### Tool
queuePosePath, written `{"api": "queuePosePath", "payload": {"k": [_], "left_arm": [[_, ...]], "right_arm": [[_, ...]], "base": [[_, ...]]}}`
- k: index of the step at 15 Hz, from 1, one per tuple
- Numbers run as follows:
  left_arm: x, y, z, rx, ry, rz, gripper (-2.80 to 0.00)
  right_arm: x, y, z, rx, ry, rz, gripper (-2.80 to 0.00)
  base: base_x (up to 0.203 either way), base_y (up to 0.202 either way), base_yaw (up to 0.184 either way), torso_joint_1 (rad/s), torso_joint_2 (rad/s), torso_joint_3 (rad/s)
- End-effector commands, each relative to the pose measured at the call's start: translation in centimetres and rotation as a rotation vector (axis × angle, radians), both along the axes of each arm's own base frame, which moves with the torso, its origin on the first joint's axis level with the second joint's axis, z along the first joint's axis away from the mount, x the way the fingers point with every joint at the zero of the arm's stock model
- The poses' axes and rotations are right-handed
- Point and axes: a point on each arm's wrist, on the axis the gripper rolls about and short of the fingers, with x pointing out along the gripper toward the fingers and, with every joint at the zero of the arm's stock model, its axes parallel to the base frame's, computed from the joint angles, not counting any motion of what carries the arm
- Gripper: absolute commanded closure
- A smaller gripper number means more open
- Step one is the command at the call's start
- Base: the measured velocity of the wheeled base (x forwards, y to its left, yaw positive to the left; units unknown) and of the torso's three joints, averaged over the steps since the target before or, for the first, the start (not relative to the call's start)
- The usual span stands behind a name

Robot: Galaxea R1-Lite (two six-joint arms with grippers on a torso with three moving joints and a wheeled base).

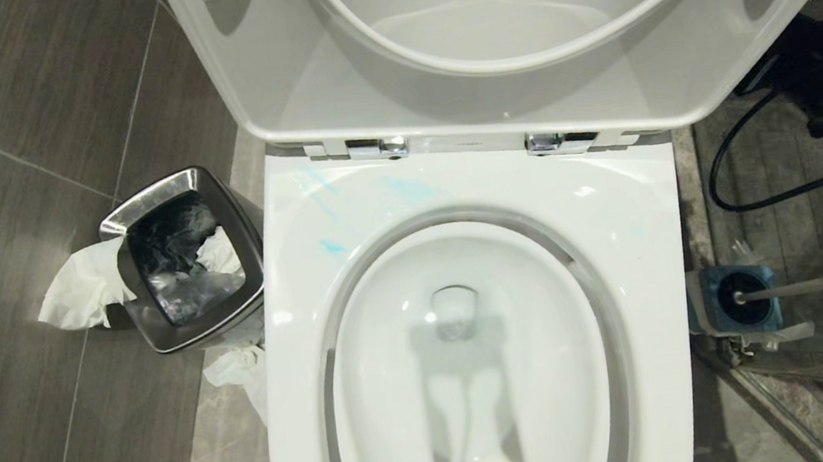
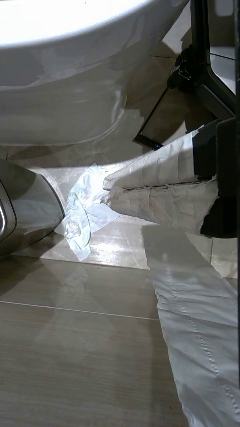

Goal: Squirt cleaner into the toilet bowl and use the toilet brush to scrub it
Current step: Pour in the cleaning agent

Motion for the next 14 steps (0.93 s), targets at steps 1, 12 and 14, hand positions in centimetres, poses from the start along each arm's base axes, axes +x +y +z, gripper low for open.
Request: {"api": "queuePosePath", "payload": {"k": [1, 12, 14], "left_arm": [[0.0, 0.0, -0.1, 0.000, 0.004, 0.000, 0.00], [0.0, 0.0, 0.0, 0.000, 0.003, -0.001, 0.00], [0.0, 0.0, -0.1, 0.000, 0.005, -0.001, 0.00]], "right_arm": [[-4.3, 0.5, 2.7, 0.012, -0.039, -0.024, 0.00], [-12.0, 1.0, 3.6, 0.111, 0.152, -0.196, 0.00], [-12.9, 1.0, 3.8, 0.127, 0.137, -0.222, 0.00]], "base": [[0.000, 0.000, 0.000, 0.000, 0.00, 0.000], [0.000, 0.000, 0.000, 0.000, 0.00, 0.000], [0.000, 0.000, 0.000, 0.000, 0.00, 0.000]]}}
